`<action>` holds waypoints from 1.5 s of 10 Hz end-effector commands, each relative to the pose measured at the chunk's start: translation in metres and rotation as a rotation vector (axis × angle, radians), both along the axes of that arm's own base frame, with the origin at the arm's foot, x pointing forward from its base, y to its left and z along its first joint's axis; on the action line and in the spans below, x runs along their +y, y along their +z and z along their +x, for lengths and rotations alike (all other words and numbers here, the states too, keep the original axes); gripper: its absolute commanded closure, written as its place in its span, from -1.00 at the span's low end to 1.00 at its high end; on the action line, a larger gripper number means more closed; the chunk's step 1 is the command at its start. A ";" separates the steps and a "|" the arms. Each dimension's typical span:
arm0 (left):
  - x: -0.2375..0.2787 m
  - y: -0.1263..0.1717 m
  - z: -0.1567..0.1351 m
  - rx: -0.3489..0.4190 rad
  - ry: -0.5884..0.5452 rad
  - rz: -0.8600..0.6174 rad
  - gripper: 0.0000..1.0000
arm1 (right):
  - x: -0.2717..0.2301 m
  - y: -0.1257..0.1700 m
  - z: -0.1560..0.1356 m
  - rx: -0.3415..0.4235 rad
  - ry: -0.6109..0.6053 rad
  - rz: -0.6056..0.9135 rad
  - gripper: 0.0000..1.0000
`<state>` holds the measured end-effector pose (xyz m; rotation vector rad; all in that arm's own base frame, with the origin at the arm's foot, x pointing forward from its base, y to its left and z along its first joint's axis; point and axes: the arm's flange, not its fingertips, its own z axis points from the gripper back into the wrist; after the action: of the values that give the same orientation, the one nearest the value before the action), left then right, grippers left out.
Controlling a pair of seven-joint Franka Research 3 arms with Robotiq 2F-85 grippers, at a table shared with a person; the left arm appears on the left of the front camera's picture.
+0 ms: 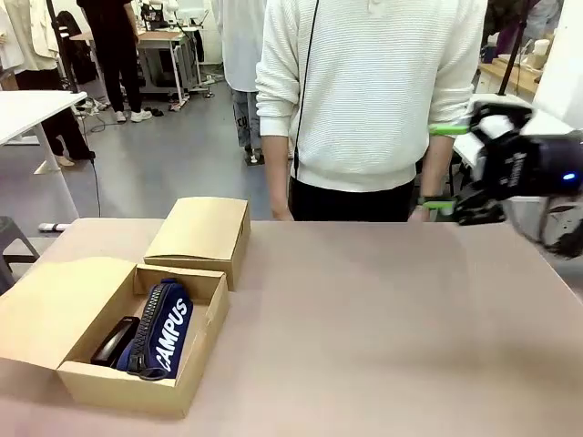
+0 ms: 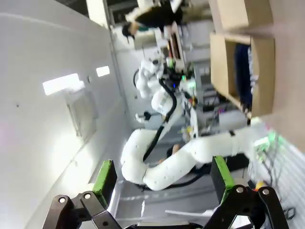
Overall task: Place items inside the box.
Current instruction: Pick up a Pencil pouch or Stapler and place it inside the Mailer Box closest to the robot, then close the lid of the Mailer Box closest to the robot.
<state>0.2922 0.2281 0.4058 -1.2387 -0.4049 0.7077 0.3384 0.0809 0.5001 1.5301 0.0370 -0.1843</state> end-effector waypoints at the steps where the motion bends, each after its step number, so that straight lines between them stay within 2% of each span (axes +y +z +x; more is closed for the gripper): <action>1: 0.000 0.000 -0.002 -0.016 -0.016 0.004 -1.00 | -0.024 -0.041 -0.105 -0.119 -0.045 -0.014 -1.00; 2: 0.000 0.000 -0.002 -0.016 -0.016 0.004 -1.00 | -0.027 -0.052 -0.110 -0.106 -0.007 -0.039 -1.00; 3: 0.000 0.000 -0.002 -0.016 -0.016 0.004 -1.00 | -0.014 -0.062 -0.100 -0.047 -0.046 -0.082 -1.00; 4: 0.000 0.000 -0.002 -0.016 -0.016 0.004 -1.00 | -0.037 0.013 -0.007 -0.081 -0.047 -0.022 -1.00; 13: 0.000 0.000 0.000 0.000 0.000 0.000 -1.00 | -0.037 0.013 -0.007 -0.081 -0.047 -0.022 -1.00; 14: -0.032 0.014 0.013 -0.225 -0.138 0.155 -1.00 | -0.037 0.013 -0.007 -0.081 -0.047 -0.022 -1.00; 15: -0.072 0.021 0.031 -0.409 -0.280 0.346 -1.00 | -0.037 0.013 -0.007 -0.081 -0.047 -0.022 -1.00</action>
<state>0.3097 0.1931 0.4231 -1.1697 -0.4823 0.4386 0.3310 0.0427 0.5084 1.4940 -0.0589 -0.1641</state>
